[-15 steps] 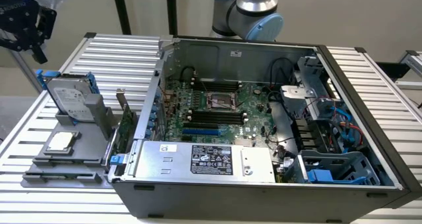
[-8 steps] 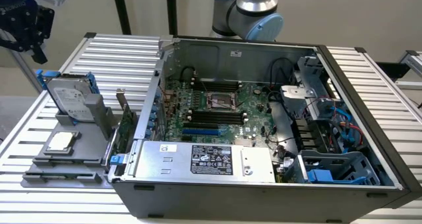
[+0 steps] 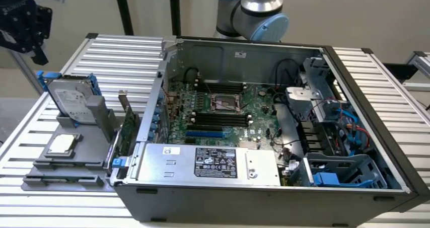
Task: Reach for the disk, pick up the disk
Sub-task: 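Pick up the disk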
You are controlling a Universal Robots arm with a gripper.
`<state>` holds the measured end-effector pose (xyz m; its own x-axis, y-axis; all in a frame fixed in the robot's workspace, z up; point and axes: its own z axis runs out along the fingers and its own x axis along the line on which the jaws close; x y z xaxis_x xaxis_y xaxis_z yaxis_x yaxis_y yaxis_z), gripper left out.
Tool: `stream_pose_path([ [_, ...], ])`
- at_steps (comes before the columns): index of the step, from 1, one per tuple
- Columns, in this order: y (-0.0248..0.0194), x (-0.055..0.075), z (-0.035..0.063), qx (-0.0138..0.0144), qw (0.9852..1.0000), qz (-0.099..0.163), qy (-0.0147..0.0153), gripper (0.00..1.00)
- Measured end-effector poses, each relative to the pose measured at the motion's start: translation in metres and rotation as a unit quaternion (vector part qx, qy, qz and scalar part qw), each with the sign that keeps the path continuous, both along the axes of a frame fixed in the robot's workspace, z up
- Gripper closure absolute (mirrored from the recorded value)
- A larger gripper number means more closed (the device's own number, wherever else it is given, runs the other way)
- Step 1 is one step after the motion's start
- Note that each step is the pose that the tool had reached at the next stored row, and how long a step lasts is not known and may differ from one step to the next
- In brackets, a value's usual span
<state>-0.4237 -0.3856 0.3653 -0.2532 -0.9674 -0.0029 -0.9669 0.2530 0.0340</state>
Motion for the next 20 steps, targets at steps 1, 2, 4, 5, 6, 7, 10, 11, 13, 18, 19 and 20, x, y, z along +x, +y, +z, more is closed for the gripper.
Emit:
stream_pose_path([
  [1,0.0000,0.0000,0.0000,0.0001,1.0000,0.008,0.0000,0.89],
  [2,0.0000,0.0000,0.0000,0.0001,0.9999,0.017,0.0000,0.89],
  [4,0.0000,0.0000,0.0000,0.0004,0.9995,0.031,0.0000,0.89],
  [5,0.0001,0.0001,0.0000,0.0007,0.9993,0.038,0.0000,0.89],
  [6,0.0001,0.0002,0.0000,0.0009,0.9991,0.043,0.0000,0.89],
  [7,0.0001,0.0004,0.0000,0.0010,0.9988,0.048,0.0000,0.89],
  [10,0.0001,0.0007,-0.0004,0.0010,0.9979,0.065,-0.0001,0.89],
  [11,0.0002,0.0007,-0.0006,0.0009,0.9976,0.069,0.0000,0.89],
  [13,0.0007,0.0007,-0.0012,0.0009,0.9970,0.078,0.0000,0.89],
  [18,0.0028,0.0009,-0.0033,0.0009,0.9955,0.095,0.0000,0.89],
  [19,0.0034,0.0010,-0.0037,0.0009,0.9953,0.097,0.0000,0.89],
  [20,0.0040,0.0011,-0.0040,0.0009,0.9951,0.099,0.0000,0.89],
])
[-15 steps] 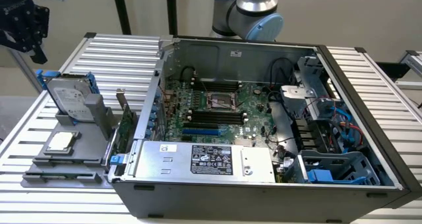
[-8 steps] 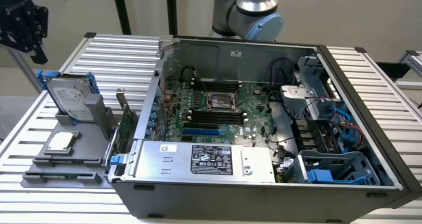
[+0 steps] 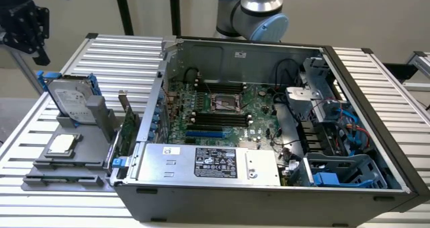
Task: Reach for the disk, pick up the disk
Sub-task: 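Pick up the disk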
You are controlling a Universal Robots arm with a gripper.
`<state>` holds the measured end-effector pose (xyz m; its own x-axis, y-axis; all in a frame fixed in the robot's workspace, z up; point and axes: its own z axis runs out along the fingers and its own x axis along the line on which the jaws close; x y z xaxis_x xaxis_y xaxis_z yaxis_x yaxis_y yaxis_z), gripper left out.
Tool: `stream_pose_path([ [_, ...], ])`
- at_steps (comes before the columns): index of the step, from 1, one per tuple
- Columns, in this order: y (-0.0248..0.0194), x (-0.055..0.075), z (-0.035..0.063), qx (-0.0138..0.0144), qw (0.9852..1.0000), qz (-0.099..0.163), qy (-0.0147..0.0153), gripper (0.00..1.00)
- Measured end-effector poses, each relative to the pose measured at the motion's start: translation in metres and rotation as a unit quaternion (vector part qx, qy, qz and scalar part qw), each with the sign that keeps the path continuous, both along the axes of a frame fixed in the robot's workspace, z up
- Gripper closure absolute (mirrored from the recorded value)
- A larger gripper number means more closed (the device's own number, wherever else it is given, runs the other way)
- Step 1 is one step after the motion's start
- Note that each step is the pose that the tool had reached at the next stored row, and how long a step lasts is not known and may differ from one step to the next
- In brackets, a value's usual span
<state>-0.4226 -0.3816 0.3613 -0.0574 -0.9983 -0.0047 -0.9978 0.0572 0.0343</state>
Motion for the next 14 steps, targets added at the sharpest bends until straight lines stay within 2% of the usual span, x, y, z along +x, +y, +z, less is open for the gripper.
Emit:
stream_pose_path([
  [4,0.0011,0.0008,-0.0004,0.0000,1.0000,0.009,0.0000,0.88],
  [5,0.0011,0.0008,-0.0005,0.0000,0.9999,0.013,-0.0001,0.82],
  [6,0.0012,0.0008,-0.0007,0.0000,0.9999,0.016,-0.0001,0.82],
  [7,0.0012,0.0008,-0.0008,0.0000,0.9998,0.020,-0.0002,0.76],
  [8,0.0012,0.0009,-0.0010,0.0000,0.9997,0.024,-0.0003,0.76],
  [9,0.0013,0.0009,-0.0013,0.0000,0.9996,0.028,-0.0003,0.64],
  [10,0.0013,0.0009,-0.0018,0.0000,0.9995,0.032,-0.0004,0.64],
  [11,0.0013,0.0008,-0.0028,0.0000,0.9994,0.035,-0.0007,0.58],
  [12,0.0013,0.0008,-0.0039,0.0000,0.9992,0.039,-0.0007,0.58],
  [13,0.0013,0.0009,-0.0054,0.0000,0.9991,0.043,-0.0008,0.52],
  [14,0.0014,0.0008,-0.0071,0.0000,0.9989,0.046,-0.0009,0.52],
])
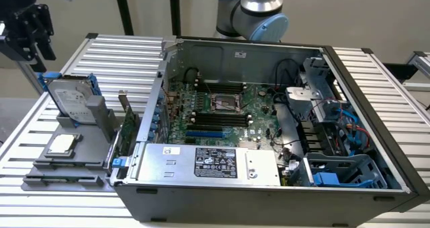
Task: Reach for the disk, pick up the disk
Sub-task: 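Pick up the disk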
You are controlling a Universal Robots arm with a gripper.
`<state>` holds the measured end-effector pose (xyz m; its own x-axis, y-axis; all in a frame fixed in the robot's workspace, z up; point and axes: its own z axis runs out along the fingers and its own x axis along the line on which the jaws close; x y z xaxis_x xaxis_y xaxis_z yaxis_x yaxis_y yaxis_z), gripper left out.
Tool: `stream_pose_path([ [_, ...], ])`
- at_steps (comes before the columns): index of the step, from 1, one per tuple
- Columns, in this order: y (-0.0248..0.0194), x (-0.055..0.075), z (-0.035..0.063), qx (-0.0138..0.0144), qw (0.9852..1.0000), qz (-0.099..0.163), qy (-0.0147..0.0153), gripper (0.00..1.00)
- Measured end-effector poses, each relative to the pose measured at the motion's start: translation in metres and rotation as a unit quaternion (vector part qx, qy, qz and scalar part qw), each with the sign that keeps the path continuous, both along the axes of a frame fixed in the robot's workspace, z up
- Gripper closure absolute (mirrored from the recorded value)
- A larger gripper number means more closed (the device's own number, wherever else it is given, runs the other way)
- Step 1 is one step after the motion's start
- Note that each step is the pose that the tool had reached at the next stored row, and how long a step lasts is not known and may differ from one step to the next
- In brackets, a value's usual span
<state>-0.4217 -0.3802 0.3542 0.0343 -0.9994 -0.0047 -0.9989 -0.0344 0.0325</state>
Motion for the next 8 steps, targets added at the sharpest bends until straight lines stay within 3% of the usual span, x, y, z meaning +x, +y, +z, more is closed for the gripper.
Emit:
stream_pose_path([
  [8,0.0000,0.001,-0.0145,0.0003,0.9999,0.010,-0.0002,0.52],
])
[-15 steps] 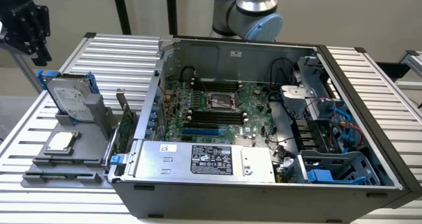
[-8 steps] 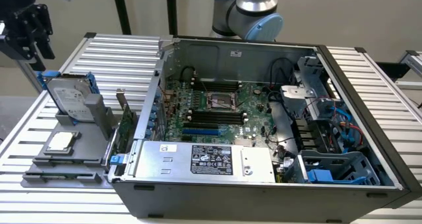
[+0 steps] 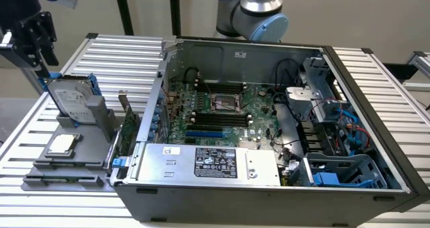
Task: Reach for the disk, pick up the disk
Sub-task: 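Pick up the disk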
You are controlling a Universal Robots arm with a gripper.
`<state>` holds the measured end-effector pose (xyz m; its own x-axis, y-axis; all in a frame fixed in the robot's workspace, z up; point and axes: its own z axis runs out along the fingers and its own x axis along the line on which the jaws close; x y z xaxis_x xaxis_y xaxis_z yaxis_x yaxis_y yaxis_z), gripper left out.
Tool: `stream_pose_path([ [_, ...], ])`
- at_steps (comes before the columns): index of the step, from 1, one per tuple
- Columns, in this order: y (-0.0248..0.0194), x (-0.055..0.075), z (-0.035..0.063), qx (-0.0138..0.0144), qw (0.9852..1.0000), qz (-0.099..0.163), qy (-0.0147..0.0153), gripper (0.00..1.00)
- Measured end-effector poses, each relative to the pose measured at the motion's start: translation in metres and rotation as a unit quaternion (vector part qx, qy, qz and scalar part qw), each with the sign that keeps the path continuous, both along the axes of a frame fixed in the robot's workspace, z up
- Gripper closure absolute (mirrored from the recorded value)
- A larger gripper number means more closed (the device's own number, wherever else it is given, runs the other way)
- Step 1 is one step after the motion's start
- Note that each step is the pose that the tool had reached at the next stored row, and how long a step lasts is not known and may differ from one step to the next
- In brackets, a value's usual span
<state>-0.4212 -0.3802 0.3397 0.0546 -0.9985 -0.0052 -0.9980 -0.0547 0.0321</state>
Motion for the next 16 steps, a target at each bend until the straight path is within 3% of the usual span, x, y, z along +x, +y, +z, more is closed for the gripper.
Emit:
stream_pose_path([
  [7,-0.0001,0.001,-0.0124,0.0027,1.0000,-0.007,-0.0001,0.52],
  [16,-0.0009,0.002,-0.0242,0.0029,0.9996,-0.028,-0.0001,0.52],
])
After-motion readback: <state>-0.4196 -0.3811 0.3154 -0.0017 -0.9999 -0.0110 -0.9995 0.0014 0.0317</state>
